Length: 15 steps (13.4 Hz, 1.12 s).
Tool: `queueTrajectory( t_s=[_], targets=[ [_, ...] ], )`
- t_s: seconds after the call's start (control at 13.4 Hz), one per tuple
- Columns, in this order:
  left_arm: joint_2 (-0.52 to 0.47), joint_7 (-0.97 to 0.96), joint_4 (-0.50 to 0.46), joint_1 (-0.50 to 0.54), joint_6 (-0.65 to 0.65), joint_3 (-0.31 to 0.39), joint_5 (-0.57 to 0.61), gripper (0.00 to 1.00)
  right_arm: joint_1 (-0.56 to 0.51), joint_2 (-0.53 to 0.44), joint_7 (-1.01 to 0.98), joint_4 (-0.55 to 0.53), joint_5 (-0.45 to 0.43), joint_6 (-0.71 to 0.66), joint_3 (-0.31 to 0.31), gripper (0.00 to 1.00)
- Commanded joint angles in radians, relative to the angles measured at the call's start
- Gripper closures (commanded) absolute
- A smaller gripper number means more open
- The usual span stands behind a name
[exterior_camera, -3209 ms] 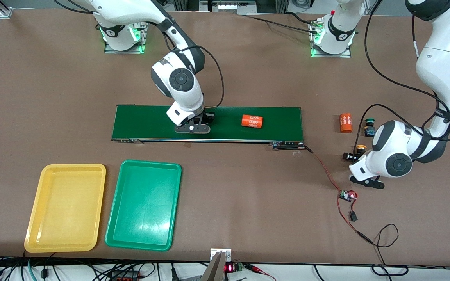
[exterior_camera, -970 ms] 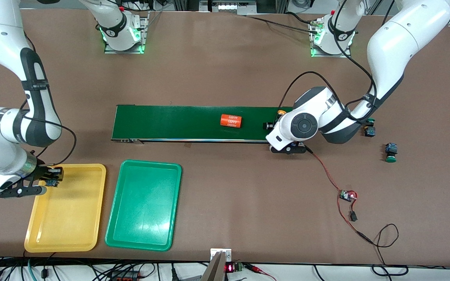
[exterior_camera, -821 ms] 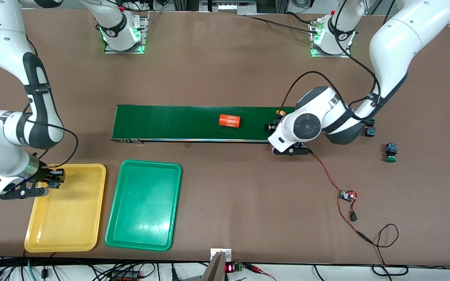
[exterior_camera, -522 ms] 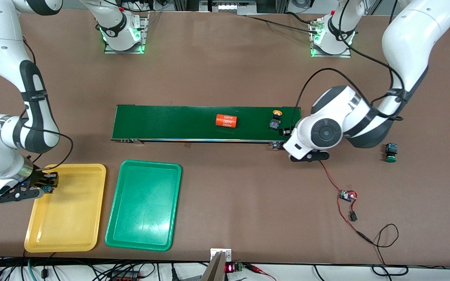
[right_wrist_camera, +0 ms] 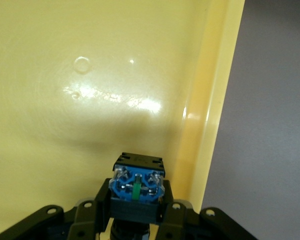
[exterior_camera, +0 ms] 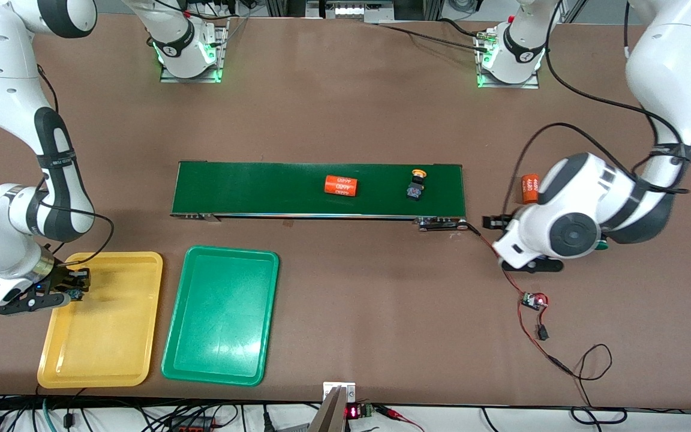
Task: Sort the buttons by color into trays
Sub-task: 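Lower the button into the yellow tray while the left gripper places its button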
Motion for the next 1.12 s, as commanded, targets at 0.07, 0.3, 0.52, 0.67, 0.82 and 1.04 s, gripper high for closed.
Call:
queueTrajectory(
  t_s=[0.07,0.3,0.52,0.67,0.82,1.04],
  targets=[
    [0.008,0.116,0.008,-0.015,-0.004,0.087,0.035,0.00,-0.015,0.020,-0.023,0.030,-0.003,0.009,0.013,0.86],
    [0.009,0.145,0.009,-0.007,0.003,0.096,0.107,0.00,-0.008,0.039,-0.011,0.028,0.000,0.052,0.014,0.42],
    [0.012,0.156,0.009,0.014,0.031,0.133,0.129,0.00,0.001,0.039,-0.005,0.023,0.011,0.052,0.019,0.15],
    [0.012,0.156,0.011,0.030,0.066,0.153,0.124,0.00,0.001,0.037,-0.005,0.023,0.012,0.052,0.020,0.03],
    [0.014,0.159,0.009,0.036,0.071,0.153,0.121,0.00,0.007,0.013,0.004,0.017,0.020,0.038,0.028,0.00],
    [-0.003,0.246,0.008,-0.044,0.138,0.326,0.092,0.00,0.035,-0.056,0.076,0.003,0.022,-0.075,0.028,0.00]
  ],
)
